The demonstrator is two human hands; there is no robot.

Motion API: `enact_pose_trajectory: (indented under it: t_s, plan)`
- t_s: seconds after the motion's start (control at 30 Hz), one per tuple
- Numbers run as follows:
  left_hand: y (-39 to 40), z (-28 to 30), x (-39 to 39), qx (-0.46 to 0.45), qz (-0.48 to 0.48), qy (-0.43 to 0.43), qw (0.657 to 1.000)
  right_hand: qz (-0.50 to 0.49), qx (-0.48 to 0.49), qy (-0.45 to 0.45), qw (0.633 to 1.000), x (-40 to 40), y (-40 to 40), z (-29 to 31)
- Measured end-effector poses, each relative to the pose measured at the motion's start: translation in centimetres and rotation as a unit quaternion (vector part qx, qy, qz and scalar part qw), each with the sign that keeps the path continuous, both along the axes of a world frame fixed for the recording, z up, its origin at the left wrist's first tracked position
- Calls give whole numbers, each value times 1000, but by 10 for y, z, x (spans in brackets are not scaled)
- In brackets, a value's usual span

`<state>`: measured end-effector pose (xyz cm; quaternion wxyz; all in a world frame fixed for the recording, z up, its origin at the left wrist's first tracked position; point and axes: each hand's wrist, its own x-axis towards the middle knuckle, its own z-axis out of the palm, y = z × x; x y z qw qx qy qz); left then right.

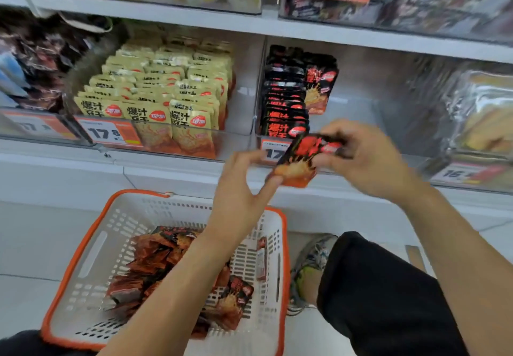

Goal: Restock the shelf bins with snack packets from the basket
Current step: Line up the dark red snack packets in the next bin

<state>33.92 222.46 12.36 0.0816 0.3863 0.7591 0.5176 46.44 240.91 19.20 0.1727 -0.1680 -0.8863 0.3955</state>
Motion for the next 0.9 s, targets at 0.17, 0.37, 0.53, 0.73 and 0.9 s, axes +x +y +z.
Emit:
enact_pose_trajectory:
  t_s: [0.17, 0.37, 0.53, 0.73, 0.9]
  plan:
    - [37, -4, -30, -23, 72, 169, 983, -194, 181, 144, 953, 15, 38, 11]
    - [49, -25, -39, -48, 81, 260, 961, -225, 170, 69, 957, -23, 85, -21]
    - [52, -33, -43, -37, 105, 264, 958, -269, 61, 4, 961, -82, 132, -37]
    - [62, -43, -44, -27, 150, 297, 943, -275, 82, -30, 958, -129, 158, -40]
    - [64, -47, -47, -27, 149, 311, 938, -314, 154, -22, 936, -131, 153, -44]
